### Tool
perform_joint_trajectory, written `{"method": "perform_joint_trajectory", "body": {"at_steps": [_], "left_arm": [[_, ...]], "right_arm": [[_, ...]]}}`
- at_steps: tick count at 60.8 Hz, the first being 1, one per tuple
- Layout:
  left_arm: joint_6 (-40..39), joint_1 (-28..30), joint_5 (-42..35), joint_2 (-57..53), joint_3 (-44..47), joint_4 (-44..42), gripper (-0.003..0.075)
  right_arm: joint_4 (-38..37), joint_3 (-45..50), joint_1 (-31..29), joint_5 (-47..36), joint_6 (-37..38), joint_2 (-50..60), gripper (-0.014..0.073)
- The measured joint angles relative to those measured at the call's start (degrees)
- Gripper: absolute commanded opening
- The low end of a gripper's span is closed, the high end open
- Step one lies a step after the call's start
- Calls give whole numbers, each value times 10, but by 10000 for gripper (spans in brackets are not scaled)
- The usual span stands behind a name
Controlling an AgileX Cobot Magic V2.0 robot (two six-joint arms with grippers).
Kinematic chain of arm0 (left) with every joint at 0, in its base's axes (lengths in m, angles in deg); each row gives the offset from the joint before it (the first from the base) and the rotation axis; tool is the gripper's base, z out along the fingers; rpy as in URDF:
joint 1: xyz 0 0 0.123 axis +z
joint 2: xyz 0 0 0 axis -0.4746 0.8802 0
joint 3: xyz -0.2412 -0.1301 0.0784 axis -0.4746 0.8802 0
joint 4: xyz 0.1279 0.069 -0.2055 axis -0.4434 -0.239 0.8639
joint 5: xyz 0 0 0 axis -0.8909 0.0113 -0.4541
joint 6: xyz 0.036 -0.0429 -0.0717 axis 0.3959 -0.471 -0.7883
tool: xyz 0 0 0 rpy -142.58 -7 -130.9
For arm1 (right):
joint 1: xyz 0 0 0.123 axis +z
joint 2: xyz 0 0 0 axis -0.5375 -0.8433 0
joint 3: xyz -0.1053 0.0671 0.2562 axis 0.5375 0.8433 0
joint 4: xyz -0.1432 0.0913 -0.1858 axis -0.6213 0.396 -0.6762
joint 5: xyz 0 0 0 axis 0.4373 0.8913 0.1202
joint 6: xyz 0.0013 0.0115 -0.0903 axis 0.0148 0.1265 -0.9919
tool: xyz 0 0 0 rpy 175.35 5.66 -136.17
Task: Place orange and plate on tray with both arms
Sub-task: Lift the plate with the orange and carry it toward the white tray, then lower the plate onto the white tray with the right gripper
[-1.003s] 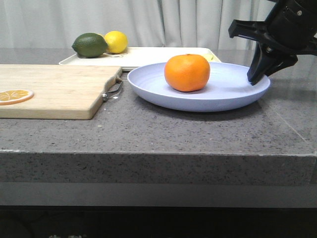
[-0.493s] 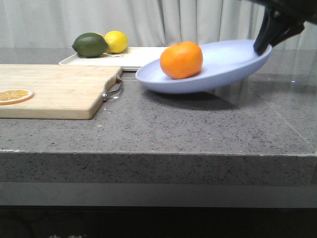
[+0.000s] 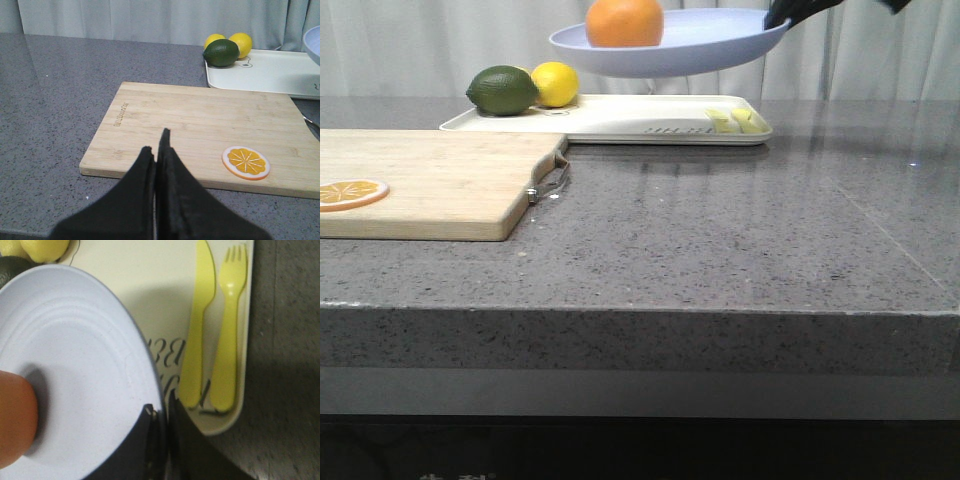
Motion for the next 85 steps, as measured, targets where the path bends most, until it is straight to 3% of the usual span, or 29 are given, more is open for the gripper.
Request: {"method": "perform_joint_trajectory", "body": {"at_steps": [17, 26, 43, 56, 69, 74, 85], "left_arm": [[0, 0, 0, 0, 0, 0, -17], [0, 0, 0, 0, 0, 0, -17], [0, 0, 0, 0, 0, 0, -17], [0, 0, 0, 0, 0, 0, -17], [0, 0, 0, 0, 0, 0, -17], [0, 0, 0, 0, 0, 0, -17], [0, 0, 0, 0, 0, 0, -17]], "right_arm": [[5, -309, 9, 33, 51, -218, -60], [11, -399, 13, 28, 73, -298, -60], [26, -416, 22, -20, 64, -334, -54], [31, -417, 48, -40, 48, -334, 71], [17, -420, 49, -48, 48, -334, 81], [11, -420, 44, -50, 48, -334, 122], [5, -420, 35, -50, 48, -334, 299]]}}
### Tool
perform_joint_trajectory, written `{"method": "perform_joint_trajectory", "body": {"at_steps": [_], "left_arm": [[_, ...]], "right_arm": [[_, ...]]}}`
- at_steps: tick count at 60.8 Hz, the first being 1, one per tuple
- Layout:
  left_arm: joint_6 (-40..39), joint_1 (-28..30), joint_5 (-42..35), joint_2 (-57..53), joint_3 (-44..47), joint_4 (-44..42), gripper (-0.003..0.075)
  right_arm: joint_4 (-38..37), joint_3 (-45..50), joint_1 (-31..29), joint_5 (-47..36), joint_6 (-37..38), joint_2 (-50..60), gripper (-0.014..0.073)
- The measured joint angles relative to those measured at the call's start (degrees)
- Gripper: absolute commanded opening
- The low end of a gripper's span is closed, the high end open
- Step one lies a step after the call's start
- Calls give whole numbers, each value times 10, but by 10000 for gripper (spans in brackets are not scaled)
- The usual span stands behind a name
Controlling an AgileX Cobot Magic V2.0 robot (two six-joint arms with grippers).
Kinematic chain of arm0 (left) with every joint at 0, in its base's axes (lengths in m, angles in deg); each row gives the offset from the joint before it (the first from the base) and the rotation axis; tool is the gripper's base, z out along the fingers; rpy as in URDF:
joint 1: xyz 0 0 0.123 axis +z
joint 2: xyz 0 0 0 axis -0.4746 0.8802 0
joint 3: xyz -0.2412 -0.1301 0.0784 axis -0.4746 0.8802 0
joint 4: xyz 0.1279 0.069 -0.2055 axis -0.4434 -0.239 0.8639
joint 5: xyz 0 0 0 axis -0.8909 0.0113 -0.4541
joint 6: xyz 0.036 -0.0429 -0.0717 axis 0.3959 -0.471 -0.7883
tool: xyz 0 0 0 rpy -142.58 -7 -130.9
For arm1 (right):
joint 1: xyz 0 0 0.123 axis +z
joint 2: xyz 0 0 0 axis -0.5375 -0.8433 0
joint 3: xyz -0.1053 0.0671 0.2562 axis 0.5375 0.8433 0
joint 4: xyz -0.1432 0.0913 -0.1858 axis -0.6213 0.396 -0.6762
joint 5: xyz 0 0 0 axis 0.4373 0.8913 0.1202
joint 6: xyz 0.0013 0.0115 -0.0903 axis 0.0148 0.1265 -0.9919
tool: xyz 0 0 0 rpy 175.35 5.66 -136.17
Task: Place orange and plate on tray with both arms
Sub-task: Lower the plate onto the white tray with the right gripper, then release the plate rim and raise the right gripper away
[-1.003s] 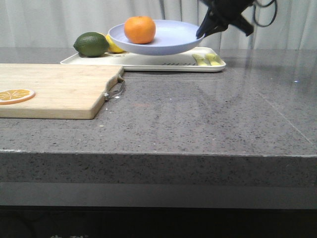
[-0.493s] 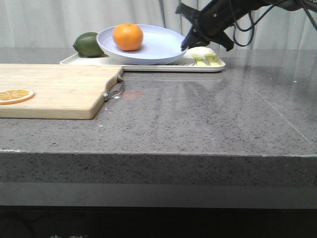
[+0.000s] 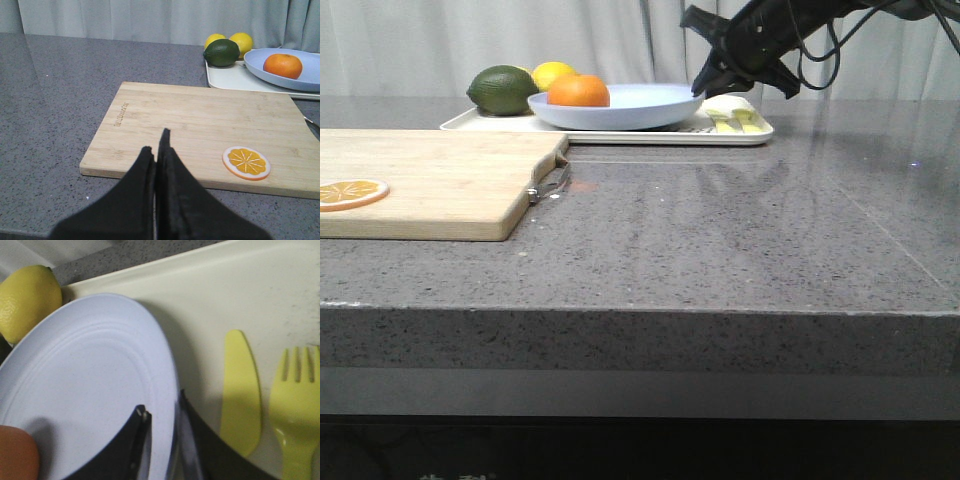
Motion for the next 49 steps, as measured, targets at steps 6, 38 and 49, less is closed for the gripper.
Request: {"method": "perform_joint_trajectory", "body": {"at_steps": [6, 38, 49], "left_arm": [[0, 0, 0, 0, 0, 0, -17], [0, 0, 0, 0, 0, 0, -17], [0, 0, 0, 0, 0, 0, -17]], "right_arm": [[0, -1, 0, 7, 0, 0, 372], [-113, -47, -13, 216, 0, 83, -69], [-166, -47, -13, 223, -1, 114, -67]]}}
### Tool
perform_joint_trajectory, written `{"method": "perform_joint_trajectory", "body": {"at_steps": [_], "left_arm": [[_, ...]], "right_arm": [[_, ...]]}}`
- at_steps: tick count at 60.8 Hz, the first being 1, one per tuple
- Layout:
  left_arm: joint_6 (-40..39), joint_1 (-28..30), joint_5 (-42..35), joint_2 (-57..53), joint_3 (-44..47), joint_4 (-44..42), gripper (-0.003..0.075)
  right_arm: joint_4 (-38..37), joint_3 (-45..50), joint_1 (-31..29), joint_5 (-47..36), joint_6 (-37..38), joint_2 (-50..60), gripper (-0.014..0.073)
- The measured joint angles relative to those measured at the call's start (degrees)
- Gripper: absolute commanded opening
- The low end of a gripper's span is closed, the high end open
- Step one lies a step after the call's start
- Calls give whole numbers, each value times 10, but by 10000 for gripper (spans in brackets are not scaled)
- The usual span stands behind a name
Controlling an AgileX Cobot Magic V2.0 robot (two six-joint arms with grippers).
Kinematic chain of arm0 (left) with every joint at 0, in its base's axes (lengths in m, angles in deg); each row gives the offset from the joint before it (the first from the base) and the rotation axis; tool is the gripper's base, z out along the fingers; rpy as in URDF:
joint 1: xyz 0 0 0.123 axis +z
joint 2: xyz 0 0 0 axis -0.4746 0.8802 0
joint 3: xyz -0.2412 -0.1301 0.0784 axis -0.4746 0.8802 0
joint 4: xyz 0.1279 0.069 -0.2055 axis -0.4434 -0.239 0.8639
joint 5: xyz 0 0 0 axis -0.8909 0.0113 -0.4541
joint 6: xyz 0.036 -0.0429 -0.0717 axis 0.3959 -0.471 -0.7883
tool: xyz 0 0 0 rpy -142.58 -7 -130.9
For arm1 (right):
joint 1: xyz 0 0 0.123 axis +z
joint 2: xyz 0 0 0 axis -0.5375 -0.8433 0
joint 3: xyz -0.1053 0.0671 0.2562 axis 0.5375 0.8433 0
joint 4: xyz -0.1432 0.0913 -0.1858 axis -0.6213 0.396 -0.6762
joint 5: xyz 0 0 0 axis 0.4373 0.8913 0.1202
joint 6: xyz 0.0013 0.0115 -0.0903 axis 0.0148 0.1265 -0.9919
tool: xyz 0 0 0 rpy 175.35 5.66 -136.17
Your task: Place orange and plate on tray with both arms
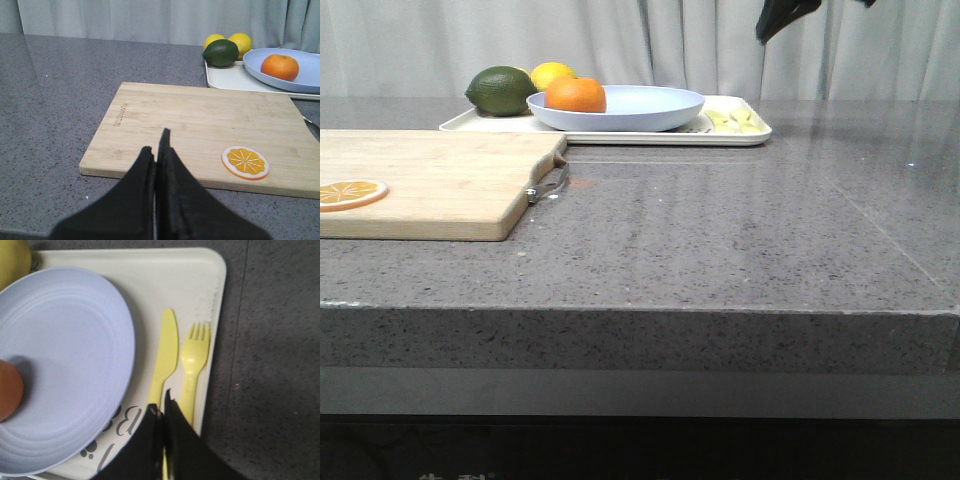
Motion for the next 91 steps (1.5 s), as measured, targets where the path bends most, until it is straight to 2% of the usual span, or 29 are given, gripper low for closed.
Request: {"method": "perform_joint_trajectory", "body": {"at_steps": [16, 27, 39, 65, 76, 91], "left_arm": [[0, 0, 0, 0, 0, 0, -17], [0, 0, 0, 0, 0, 0, -17], [0, 0, 0, 0, 0, 0, -17], [0, 0, 0, 0, 0, 0, -17], [0, 0, 0, 0, 0, 0, -17], [0, 0, 0, 0, 0, 0, -17]], "right_arm": [[-74, 2, 0, 1, -24, 77, -60], [-88, 104, 0, 1, -35, 169, -60], [-91, 309, 0, 1, -71, 296, -60], [-119, 868, -1, -13, -102, 624, -60], [-119, 1086, -1, -124, -102, 773, -60], [-119, 1323, -1, -307, -102, 946, -60]]}}
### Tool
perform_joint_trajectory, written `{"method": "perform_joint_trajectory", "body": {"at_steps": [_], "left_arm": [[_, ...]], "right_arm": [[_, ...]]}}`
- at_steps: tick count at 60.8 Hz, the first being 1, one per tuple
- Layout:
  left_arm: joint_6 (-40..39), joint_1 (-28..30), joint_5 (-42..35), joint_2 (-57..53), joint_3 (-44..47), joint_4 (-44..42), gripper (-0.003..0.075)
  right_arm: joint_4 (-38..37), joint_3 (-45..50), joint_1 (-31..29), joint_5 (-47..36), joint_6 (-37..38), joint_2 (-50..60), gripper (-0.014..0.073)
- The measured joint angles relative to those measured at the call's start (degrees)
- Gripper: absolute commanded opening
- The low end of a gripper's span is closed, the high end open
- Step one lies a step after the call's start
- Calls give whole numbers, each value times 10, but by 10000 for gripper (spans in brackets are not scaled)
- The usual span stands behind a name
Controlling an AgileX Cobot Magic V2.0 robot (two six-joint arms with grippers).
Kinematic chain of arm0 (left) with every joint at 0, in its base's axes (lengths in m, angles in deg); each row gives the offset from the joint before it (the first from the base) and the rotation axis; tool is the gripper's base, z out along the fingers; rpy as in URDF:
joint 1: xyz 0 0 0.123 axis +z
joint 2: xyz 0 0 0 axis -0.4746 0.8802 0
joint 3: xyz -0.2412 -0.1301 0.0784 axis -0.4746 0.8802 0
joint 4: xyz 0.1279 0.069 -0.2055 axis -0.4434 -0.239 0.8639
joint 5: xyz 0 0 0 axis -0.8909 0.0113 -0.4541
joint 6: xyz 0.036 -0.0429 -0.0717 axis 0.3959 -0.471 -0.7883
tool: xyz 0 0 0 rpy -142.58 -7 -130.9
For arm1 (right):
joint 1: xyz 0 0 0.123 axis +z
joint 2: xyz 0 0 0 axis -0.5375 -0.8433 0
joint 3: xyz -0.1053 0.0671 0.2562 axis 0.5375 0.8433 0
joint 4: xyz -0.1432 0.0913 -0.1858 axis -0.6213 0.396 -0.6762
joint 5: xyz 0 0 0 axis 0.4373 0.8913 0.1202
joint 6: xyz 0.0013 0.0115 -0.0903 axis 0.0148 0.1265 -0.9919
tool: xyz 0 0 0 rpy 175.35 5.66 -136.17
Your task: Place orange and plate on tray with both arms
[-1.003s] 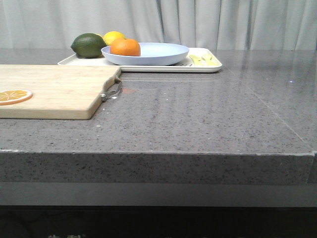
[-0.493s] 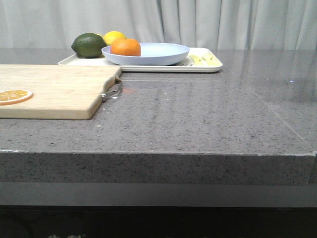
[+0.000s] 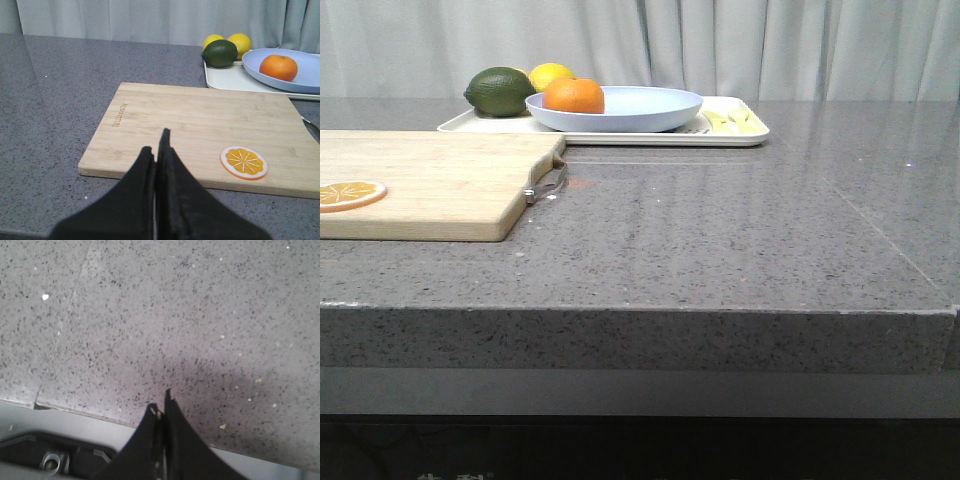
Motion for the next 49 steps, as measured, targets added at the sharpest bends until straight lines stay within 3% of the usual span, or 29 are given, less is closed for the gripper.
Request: {"method": "perform_joint_trajectory", "body": {"at_steps": [10, 19, 30, 49], "left_arm": [[0, 0, 0, 0, 0, 0, -17], [0, 0, 0, 0, 0, 0, -17], [0, 0, 0, 0, 0, 0, -17], [0, 0, 0, 0, 0, 0, -17]], "right_arm": [[0, 117, 0, -142, 0, 143, -60], [0, 177, 0, -223, 0, 266, -60], [0, 198, 0, -266, 0, 359, -60], [0, 198, 0, -270, 0, 373, -60]]}}
